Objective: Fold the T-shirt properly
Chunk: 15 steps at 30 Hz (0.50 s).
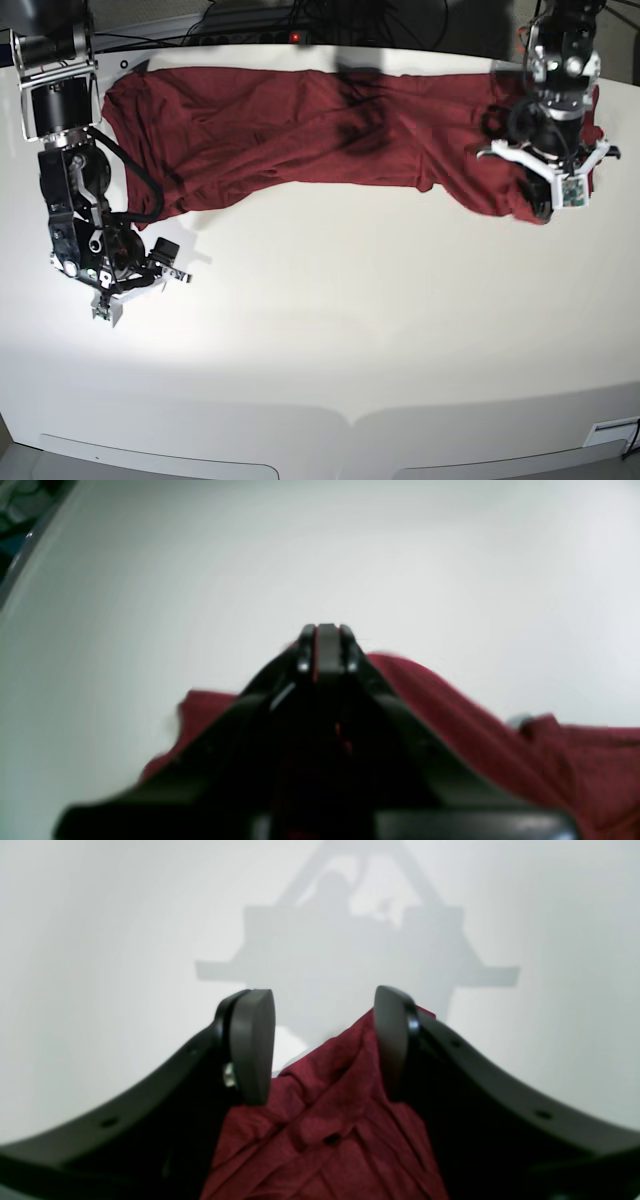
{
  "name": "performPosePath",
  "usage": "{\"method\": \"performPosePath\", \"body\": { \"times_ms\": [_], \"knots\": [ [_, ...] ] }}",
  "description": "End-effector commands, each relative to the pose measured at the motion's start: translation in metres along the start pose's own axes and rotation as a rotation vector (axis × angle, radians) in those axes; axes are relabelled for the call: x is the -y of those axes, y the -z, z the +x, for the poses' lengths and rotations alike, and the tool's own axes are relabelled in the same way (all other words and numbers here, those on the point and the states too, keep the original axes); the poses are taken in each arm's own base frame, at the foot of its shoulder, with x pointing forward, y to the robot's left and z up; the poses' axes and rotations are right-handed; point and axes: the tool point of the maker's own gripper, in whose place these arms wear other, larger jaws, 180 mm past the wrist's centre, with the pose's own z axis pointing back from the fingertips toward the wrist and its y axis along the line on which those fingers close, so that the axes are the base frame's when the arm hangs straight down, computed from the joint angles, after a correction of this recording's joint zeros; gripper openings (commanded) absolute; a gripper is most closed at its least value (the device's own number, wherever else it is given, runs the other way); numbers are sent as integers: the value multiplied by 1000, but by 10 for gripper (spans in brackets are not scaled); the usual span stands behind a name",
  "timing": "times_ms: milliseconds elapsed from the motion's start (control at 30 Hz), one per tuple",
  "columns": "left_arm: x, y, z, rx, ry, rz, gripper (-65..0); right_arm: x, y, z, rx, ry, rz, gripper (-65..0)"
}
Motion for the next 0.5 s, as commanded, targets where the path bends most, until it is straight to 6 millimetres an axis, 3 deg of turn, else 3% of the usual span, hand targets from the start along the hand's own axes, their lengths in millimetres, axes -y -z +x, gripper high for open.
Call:
{"method": "performPosePath", "body": {
  "times_ms": [0,133,467],
  "knots": [
    [-4,-6,15,56,7,7,-650,12,-11,12,35,-18,-32,-329],
    [-6,-21,-4,7,6,38,-650,12,-11,12,34,-18,-32,-329],
    [-35,-51,-30,-53,55,280,-650,12,-11,12,35,-18,-32,-329]
  ]
}}
